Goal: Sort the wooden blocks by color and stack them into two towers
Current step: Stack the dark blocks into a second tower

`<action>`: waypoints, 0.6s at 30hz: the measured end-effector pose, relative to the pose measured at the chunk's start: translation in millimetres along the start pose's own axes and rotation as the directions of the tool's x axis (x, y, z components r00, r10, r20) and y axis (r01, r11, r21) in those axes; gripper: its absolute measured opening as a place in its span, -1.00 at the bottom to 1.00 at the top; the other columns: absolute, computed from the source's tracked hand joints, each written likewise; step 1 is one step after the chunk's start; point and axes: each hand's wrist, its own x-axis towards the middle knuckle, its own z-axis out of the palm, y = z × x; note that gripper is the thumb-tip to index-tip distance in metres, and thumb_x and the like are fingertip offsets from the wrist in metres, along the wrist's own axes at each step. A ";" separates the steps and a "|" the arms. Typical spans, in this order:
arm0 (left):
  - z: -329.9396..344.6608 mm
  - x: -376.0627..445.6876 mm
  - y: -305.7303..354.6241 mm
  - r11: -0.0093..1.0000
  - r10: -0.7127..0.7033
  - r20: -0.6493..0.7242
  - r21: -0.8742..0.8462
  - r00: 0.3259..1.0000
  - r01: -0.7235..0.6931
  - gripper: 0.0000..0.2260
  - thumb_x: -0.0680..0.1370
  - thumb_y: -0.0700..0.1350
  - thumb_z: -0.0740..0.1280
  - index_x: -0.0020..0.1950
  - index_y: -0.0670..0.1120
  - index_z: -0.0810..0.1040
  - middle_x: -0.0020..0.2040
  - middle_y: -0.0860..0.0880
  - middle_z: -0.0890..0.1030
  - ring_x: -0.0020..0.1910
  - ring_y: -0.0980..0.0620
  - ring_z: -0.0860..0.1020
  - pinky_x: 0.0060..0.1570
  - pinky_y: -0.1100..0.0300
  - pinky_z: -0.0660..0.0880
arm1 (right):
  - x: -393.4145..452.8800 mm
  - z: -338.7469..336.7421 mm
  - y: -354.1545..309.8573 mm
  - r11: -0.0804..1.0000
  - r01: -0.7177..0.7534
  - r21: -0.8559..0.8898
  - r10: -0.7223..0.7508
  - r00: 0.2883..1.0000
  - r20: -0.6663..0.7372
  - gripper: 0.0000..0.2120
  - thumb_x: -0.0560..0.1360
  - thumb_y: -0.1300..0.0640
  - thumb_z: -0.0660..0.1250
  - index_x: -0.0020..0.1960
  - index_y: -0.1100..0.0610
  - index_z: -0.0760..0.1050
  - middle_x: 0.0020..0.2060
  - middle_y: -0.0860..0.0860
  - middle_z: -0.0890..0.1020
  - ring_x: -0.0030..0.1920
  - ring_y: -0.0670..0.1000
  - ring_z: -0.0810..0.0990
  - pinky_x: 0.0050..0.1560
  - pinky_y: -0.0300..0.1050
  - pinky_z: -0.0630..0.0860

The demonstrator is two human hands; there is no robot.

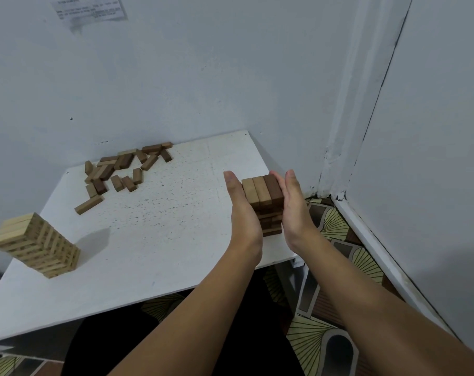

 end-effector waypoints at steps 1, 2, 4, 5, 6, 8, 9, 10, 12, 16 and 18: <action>-0.6 0.2 -0.4 1.000 0.009 0.005 0.011 1.000 -0.009 -0.48 0.58 0.46 -0.12 -0.12 0.23 0.52 -0.25 0.26 0.66 -0.11 0.27 0.58 -0.12 0.28 0.43 | -0.7 -0.2 -0.4 1.000 0.002 -0.005 -0.002 1.000 0.001 -0.37 0.68 -0.33 -0.12 0.60 -0.06 0.28 0.42 0.00 0.54 0.39 -0.04 0.52 0.40 -0.03 0.44; -1.8 0.6 -0.6 0.999 0.020 0.015 0.028 1.000 -0.020 -0.46 0.58 0.46 -0.13 -0.05 0.22 0.55 -0.17 0.27 0.66 -0.07 0.28 0.57 -0.05 0.28 0.44 | -1.4 -0.2 -1.5 1.000 0.008 -0.011 -0.008 1.000 -0.001 -0.37 0.68 -0.33 -0.13 0.61 -0.05 0.27 0.46 -0.01 0.50 0.43 -0.04 0.48 0.42 -0.04 0.42; -7.9 2.7 0.7 0.999 0.036 0.008 0.040 0.999 -0.036 -0.30 0.57 0.47 -0.16 0.38 0.13 0.52 0.24 0.23 0.60 0.25 0.23 0.53 0.28 0.22 0.34 | -2.1 -0.6 -5.7 0.998 0.036 -0.049 -0.037 0.999 -0.021 -0.36 0.68 -0.32 -0.15 0.62 -0.05 0.25 0.54 -0.05 0.39 0.53 -0.08 0.34 0.57 0.02 0.22; -13.0 2.0 4.6 0.999 0.041 0.009 0.033 0.999 -0.041 -0.22 0.54 0.49 -0.16 0.59 0.11 0.35 0.49 0.18 0.46 0.48 0.15 0.40 0.44 0.15 0.21 | -1.9 -1.2 -8.9 0.995 0.057 -0.078 -0.059 0.998 -0.035 -0.36 0.68 -0.32 -0.17 0.62 -0.06 0.25 0.57 -0.08 0.35 0.56 -0.11 0.27 0.61 0.04 0.11; -17.9 1.9 9.7 0.998 0.054 0.003 0.039 0.999 -0.054 -0.15 0.50 0.52 -0.15 0.67 0.11 0.20 0.62 0.14 0.29 0.60 0.11 0.23 0.51 0.09 0.09 | -0.6 -1.7 -13.2 0.992 0.082 -0.100 -0.086 0.995 -0.042 -0.37 0.68 -0.31 -0.19 0.61 -0.06 0.27 0.57 -0.10 0.34 0.56 -0.13 0.25 0.61 0.03 0.05; -30.8 4.2 19.2 0.991 0.101 -0.025 0.091 0.995 -0.098 -0.08 0.42 0.54 -0.10 0.69 0.11 0.14 0.67 0.09 0.20 0.64 0.08 0.15 0.59 -0.01 0.02 | 3.3 -2.7 -24.0 0.983 0.114 -0.145 -0.121 0.992 -0.041 -0.38 0.70 -0.27 -0.20 0.59 -0.05 0.30 0.54 -0.13 0.37 0.49 -0.20 0.30 0.53 -0.16 0.10; -40.6 9.1 22.4 0.981 0.136 -0.049 0.146 0.989 -0.128 -0.11 0.44 0.53 -0.05 0.68 0.10 0.18 0.65 0.08 0.24 0.61 0.07 0.20 0.59 -0.02 0.08 | 5.1 -1.3 -31.3 0.975 0.126 -0.181 -0.134 0.991 -0.029 -0.40 0.71 -0.25 -0.20 0.58 -0.04 0.32 0.50 -0.15 0.40 0.42 -0.25 0.34 0.43 -0.30 0.16; -52.8 15.0 25.6 0.958 0.191 -0.063 0.229 0.980 -0.172 -0.20 0.51 0.49 0.02 0.66 0.10 0.21 0.63 0.07 0.28 0.57 0.08 0.26 0.54 0.00 0.16 | 7.7 1.2 -39.1 0.961 0.143 -0.235 -0.151 0.988 -0.017 -0.41 0.71 -0.25 -0.18 0.57 -0.05 0.34 0.45 -0.18 0.41 0.37 -0.28 0.35 0.35 -0.36 0.18; -84.3 29.8 31.2 0.841 0.336 -0.035 0.460 0.941 -0.283 -0.40 0.64 0.36 0.14 0.61 0.11 0.27 0.54 0.06 0.36 0.51 0.08 0.31 0.49 -0.02 0.28 | 12.9 9.5 -55.9 0.894 0.201 -0.400 -0.208 0.978 0.027 -0.46 0.72 -0.24 -0.12 0.56 -0.07 0.35 0.41 -0.22 0.38 0.38 -0.27 0.30 0.33 -0.30 0.14; -152.7 59.3 41.2 0.548 0.413 0.026 0.791 0.910 -0.271 -0.49 0.69 0.19 0.21 0.61 0.06 0.31 0.51 -0.05 0.35 0.55 -0.05 0.20 0.46 -0.04 0.26 | 24.6 43.9 -84.5 0.590 0.397 -0.703 -0.304 0.916 0.262 -0.53 0.75 -0.13 -0.04 0.54 0.01 0.38 0.37 -0.19 0.41 0.46 -0.18 0.27 0.46 -0.21 0.14; -180.1 66.2 46.4 0.439 0.389 -0.021 0.883 0.921 -0.166 -0.48 0.70 0.15 0.22 0.63 0.03 0.29 0.54 -0.12 0.32 0.56 -0.15 0.16 0.47 -0.13 0.25 | 31.7 70.5 -89.2 0.422 0.463 -0.779 -0.280 0.884 0.374 -0.51 0.74 -0.15 -0.01 0.56 0.03 0.35 0.49 -0.09 0.39 0.54 -0.07 0.23 0.53 -0.12 0.10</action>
